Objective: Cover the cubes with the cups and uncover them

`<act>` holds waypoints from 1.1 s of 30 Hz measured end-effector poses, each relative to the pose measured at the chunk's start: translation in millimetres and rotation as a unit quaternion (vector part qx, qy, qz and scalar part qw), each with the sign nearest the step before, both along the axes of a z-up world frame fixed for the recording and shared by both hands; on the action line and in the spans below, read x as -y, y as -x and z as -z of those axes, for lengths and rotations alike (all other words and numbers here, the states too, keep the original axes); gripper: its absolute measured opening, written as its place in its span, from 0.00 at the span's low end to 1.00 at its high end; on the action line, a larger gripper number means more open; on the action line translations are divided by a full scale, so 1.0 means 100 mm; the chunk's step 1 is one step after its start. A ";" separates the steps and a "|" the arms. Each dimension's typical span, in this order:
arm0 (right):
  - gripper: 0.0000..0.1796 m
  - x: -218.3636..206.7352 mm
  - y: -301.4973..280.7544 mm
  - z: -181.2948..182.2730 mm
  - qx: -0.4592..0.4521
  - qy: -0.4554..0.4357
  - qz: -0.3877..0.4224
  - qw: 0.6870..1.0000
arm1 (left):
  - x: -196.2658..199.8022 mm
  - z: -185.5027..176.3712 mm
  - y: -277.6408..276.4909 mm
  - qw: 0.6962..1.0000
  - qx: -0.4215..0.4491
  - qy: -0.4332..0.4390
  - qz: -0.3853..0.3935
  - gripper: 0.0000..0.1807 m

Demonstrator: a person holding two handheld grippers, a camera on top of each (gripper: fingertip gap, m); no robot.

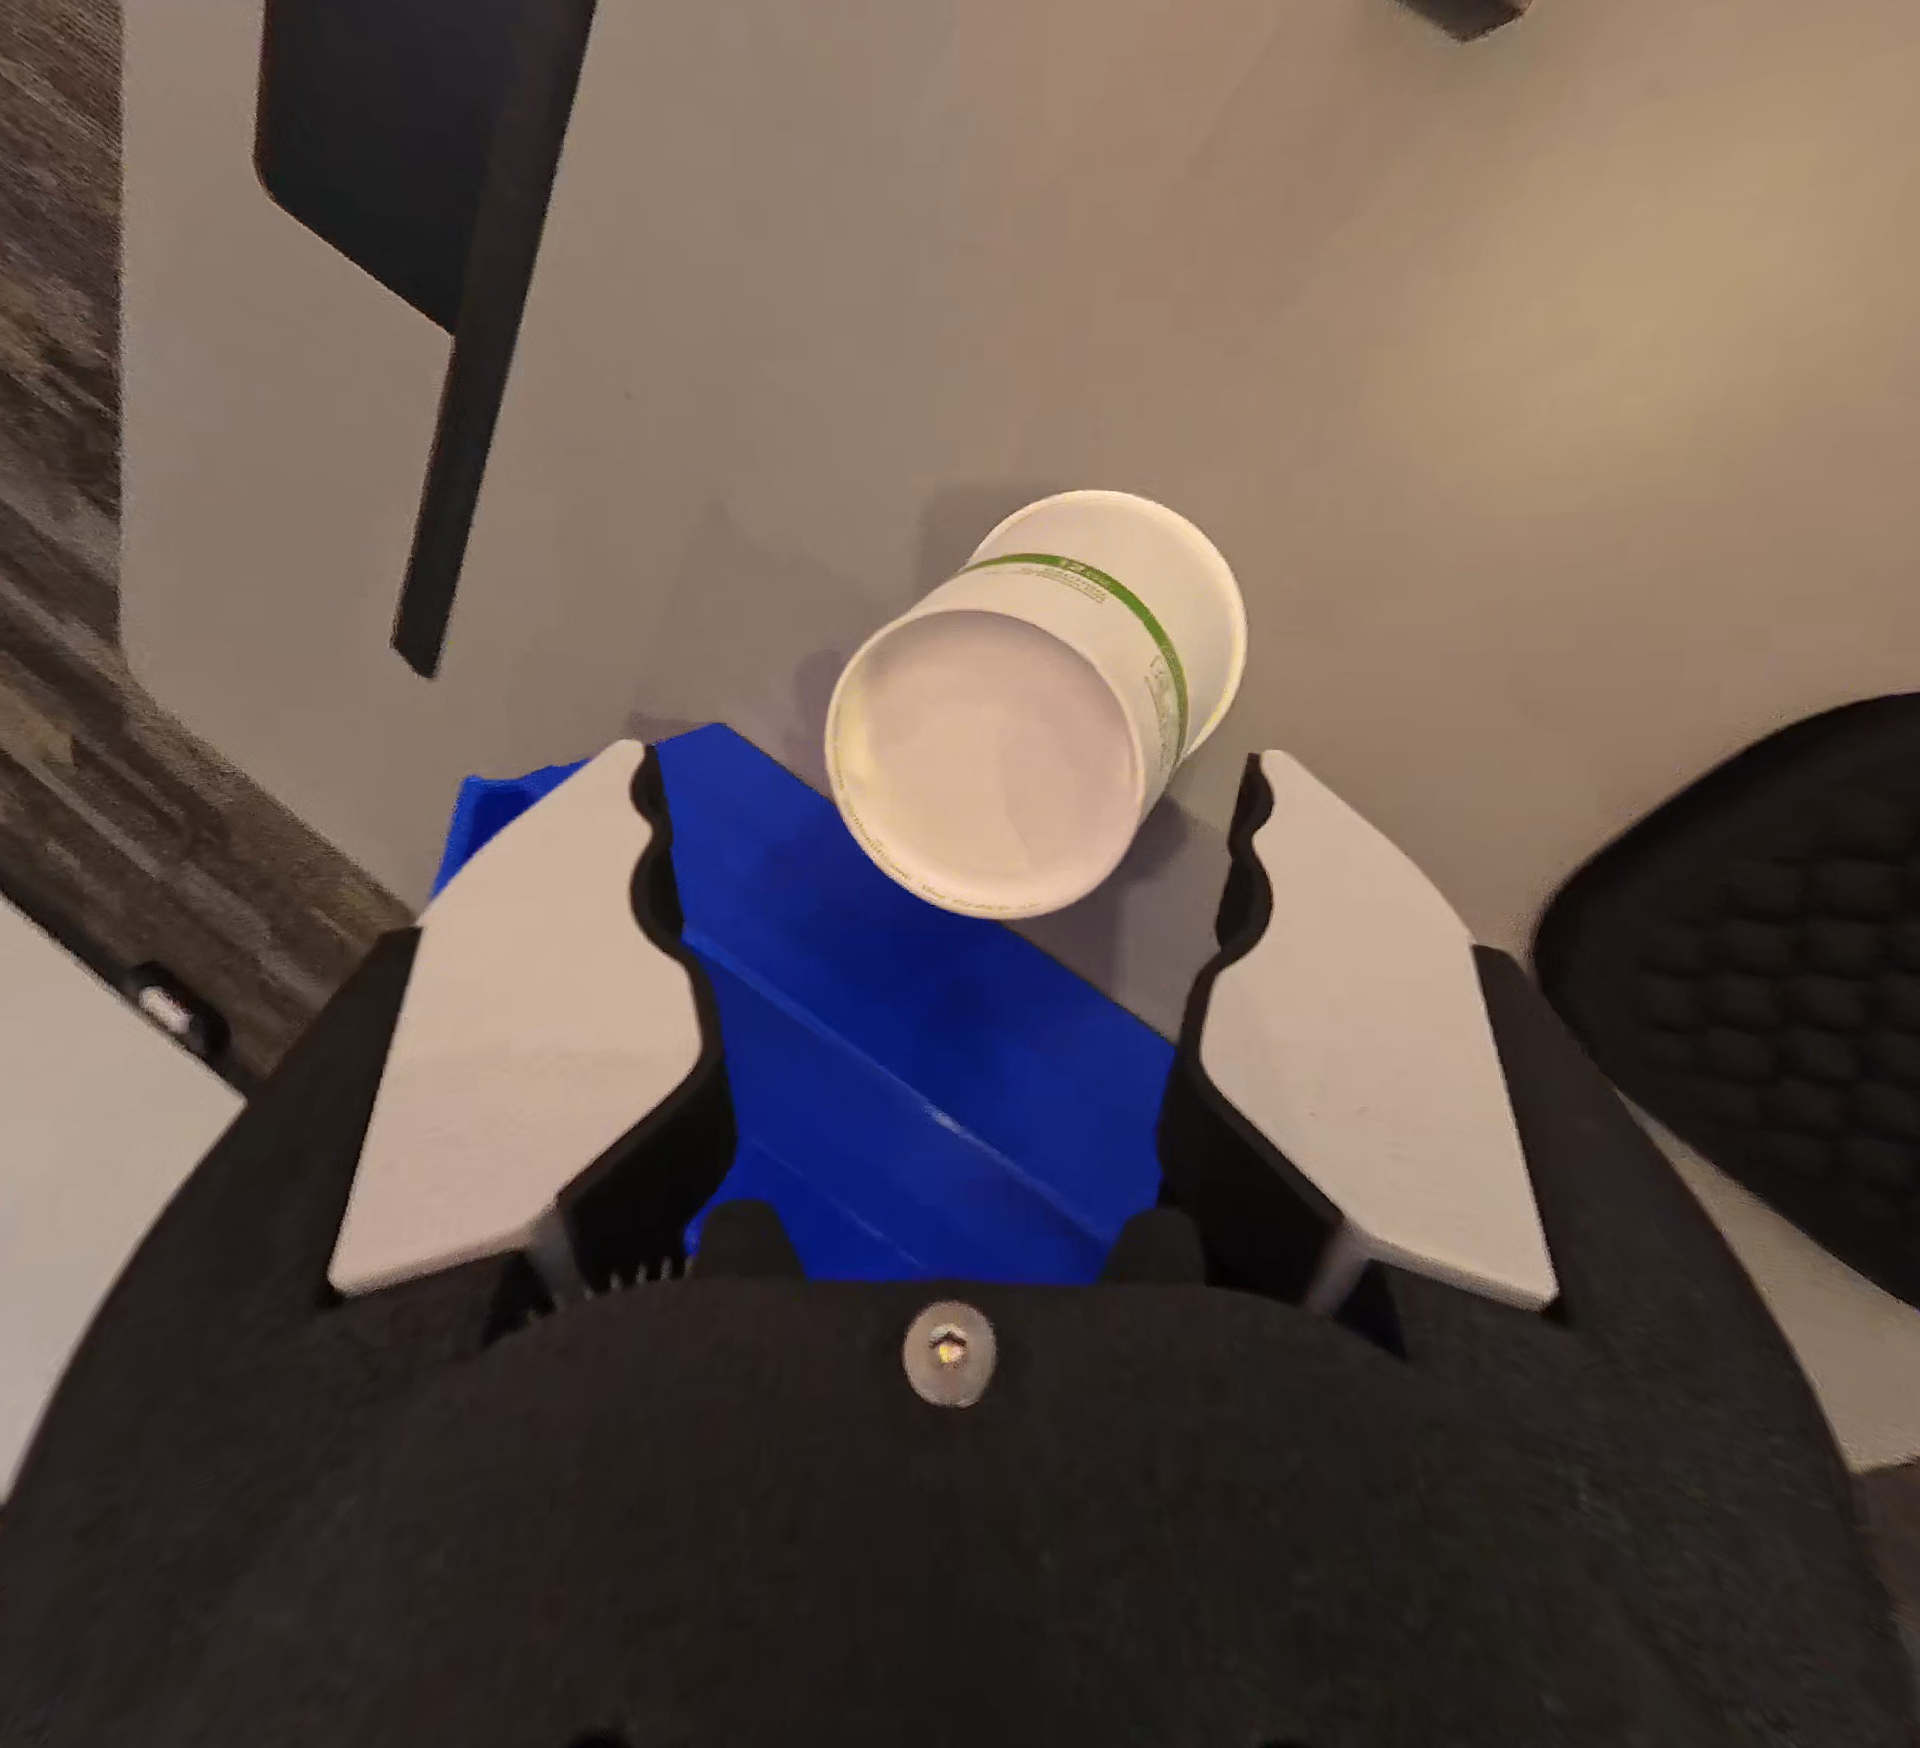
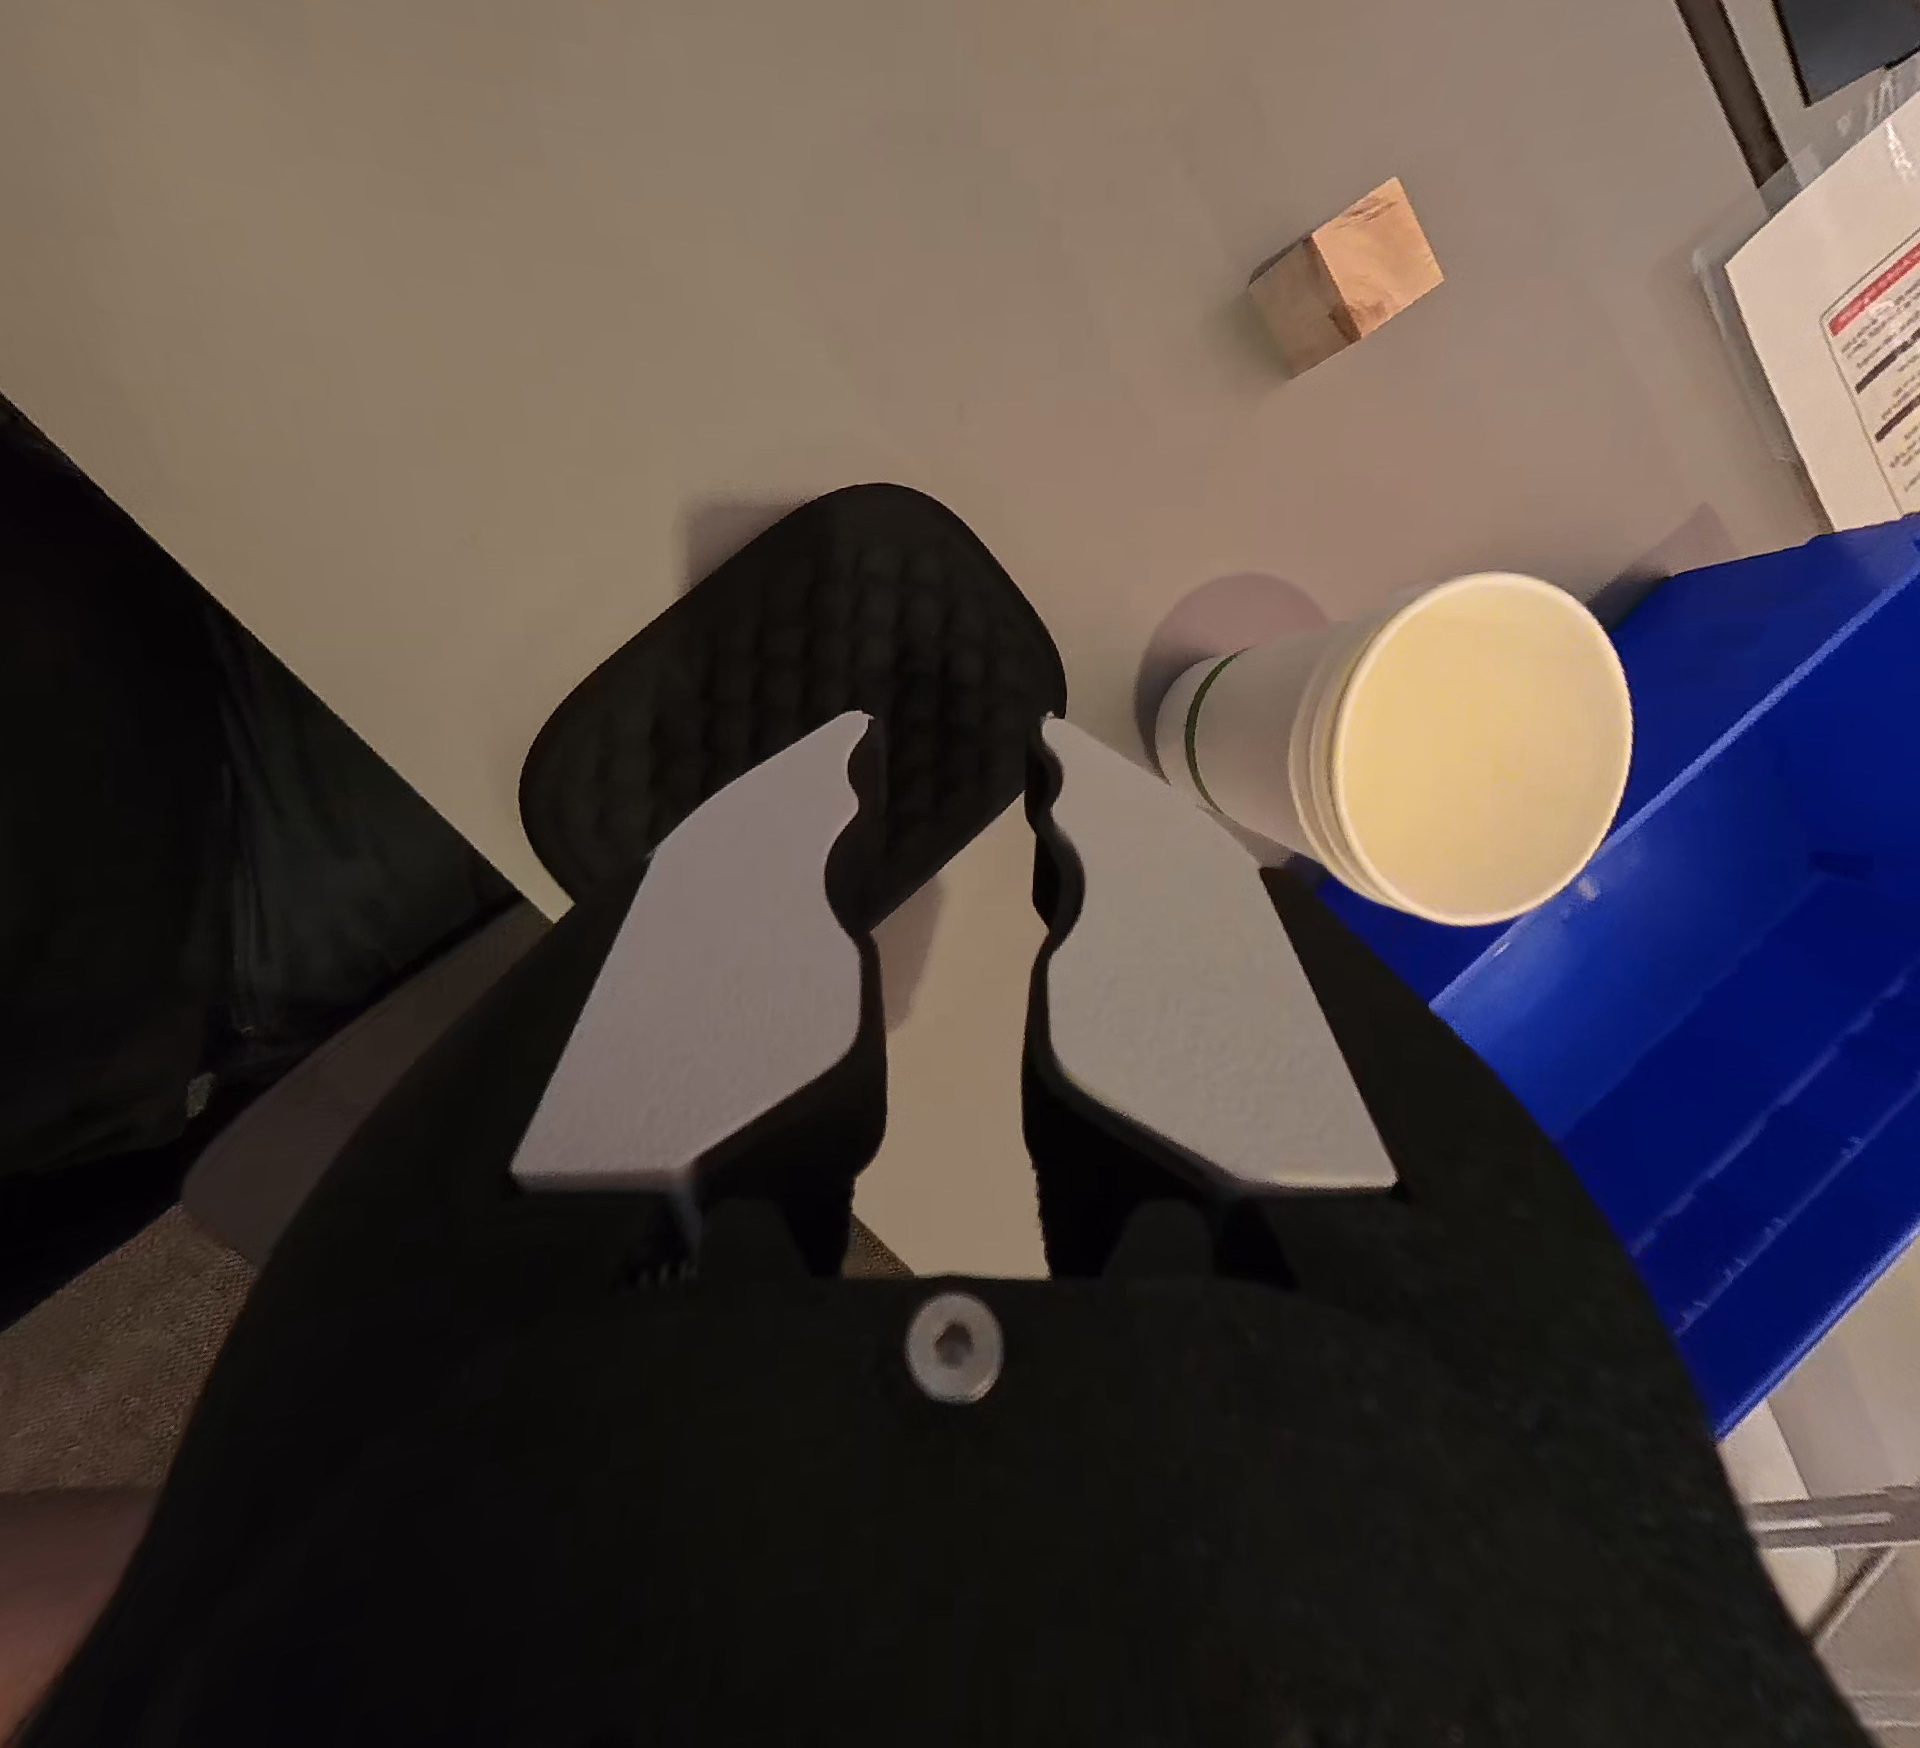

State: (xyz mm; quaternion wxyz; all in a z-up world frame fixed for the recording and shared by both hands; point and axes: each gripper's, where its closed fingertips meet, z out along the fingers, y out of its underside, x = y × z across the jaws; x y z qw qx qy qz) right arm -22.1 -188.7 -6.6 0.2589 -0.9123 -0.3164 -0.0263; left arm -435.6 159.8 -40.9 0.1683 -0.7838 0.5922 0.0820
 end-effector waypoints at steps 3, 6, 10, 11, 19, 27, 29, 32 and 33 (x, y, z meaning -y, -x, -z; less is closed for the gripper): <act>0.14 0.05 -0.05 0.01 0.001 0.003 0.005 1.000 | 0.00 0.11 0.01 0.999 0.005 0.033 -0.015 0.56; 0.14 0.10 -0.08 0.02 0.004 0.006 0.009 1.000 | 0.02 0.21 0.06 0.998 -0.003 0.060 -0.021 0.55; 0.14 0.13 -0.10 0.03 0.004 0.007 0.011 1.000 | 0.06 0.29 0.08 0.996 0.006 0.087 -0.033 0.53; 0.14 0.13 -0.10 0.04 0.004 0.008 0.011 1.000 | 0.06 0.30 0.08 0.995 0.007 0.089 -0.034 0.52; 0.15 0.14 -0.12 0.09 0.007 0.014 0.013 1.000 | 0.04 0.43 0.12 0.995 -0.009 0.090 -0.032 0.52; 0.15 0.17 -0.13 0.13 0.010 0.021 0.012 1.000 | 0.02 0.46 0.10 0.996 0.001 0.085 -0.032 0.48; 0.15 0.17 -0.13 0.13 0.009 0.020 0.013 1.000 | 0.02 0.46 0.10 0.996 -0.001 0.085 -0.032 0.47; 0.15 0.18 -0.14 0.15 0.009 0.022 0.011 1.000 | 0.03 0.47 0.11 0.996 -0.004 0.086 -0.031 0.47; 0.15 0.18 -0.14 0.16 0.010 0.023 0.011 1.000 | 0.03 0.46 0.11 0.996 -0.005 0.086 -0.030 0.47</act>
